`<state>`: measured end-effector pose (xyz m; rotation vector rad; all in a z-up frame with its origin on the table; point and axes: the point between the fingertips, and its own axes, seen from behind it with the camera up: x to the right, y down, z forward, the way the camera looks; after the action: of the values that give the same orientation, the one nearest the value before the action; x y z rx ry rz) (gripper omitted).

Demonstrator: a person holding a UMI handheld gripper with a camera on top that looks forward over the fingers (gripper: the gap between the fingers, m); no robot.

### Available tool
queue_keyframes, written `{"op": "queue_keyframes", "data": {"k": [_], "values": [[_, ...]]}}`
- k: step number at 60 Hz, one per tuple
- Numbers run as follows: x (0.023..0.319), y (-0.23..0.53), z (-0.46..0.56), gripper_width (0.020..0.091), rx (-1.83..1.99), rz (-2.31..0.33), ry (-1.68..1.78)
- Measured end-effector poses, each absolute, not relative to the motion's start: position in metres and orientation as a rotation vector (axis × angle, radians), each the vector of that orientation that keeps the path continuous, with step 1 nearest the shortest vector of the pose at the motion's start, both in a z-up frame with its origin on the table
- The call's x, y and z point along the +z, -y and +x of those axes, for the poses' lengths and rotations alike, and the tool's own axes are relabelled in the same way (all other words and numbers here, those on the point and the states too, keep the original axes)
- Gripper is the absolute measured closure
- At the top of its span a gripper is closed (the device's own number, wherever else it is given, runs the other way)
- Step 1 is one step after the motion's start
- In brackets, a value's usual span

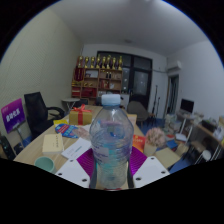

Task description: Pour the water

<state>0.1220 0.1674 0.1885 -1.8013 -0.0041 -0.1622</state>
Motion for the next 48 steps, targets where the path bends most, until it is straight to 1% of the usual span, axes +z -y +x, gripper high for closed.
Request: {"op": "queue_keyframes", "data": {"k": [4, 5, 7, 8, 9, 14, 15, 18, 19, 20, 22, 23, 29, 30, 33, 34, 36, 37, 39, 43, 44, 46, 48], "values": [[0.161, -0.166, 0.133, 0.0672, -0.090, -1.827, -0.032], [0.142, -0.176, 0.123, 0.0674, -0.078, -1.826, -0.036], [0.130, -0.173, 0.128, 0.0673, -0.053, -1.835, -0.033], [0.111, -0.179, 0.125, 0.0674, -0.045, -1.835, -0.038], [0.114, -0.166, 0.138, 0.0674, -0.033, -1.844, -0.036], [0.093, -0.162, 0.149, 0.0675, 0.005, -1.870, -0.026], [0.081, -0.176, 0.140, 0.0675, 0.009, -1.873, -0.029], [0.072, -0.165, 0.145, 0.0674, 0.041, -1.881, -0.027], [0.069, -0.162, 0.146, 0.0662, 0.048, -1.882, -0.025], [0.073, -0.162, 0.147, 0.0674, 0.052, -1.858, -0.022], [0.072, -0.159, 0.149, 0.0673, 0.053, -1.853, -0.015], [0.069, -0.169, 0.145, 0.0674, 0.052, -1.849, -0.013], [0.072, -0.161, 0.144, 0.0672, 0.040, -1.827, 0.010], [0.073, -0.160, 0.144, 0.0650, 0.039, -1.822, 0.009], [0.072, -0.161, 0.144, 0.0616, 0.040, -1.820, 0.000], [0.072, -0.160, 0.144, 0.0557, 0.037, -1.824, -0.001], [0.072, -0.159, 0.144, 0.0522, 0.027, -1.839, -0.002], [0.072, -0.159, 0.144, 0.0488, 0.022, -1.851, 0.001], [0.071, -0.158, 0.143, 0.0462, 0.019, -1.877, 0.009], [0.070, -0.149, 0.143, 0.0324, 0.023, -1.926, 0.018], [0.070, -0.146, 0.142, 0.0263, 0.028, -1.933, 0.021], [0.067, -0.142, 0.138, 0.0247, 0.036, -1.942, 0.021], [0.072, -0.131, 0.137, 0.0254, 0.045, -1.946, 0.017]]}}
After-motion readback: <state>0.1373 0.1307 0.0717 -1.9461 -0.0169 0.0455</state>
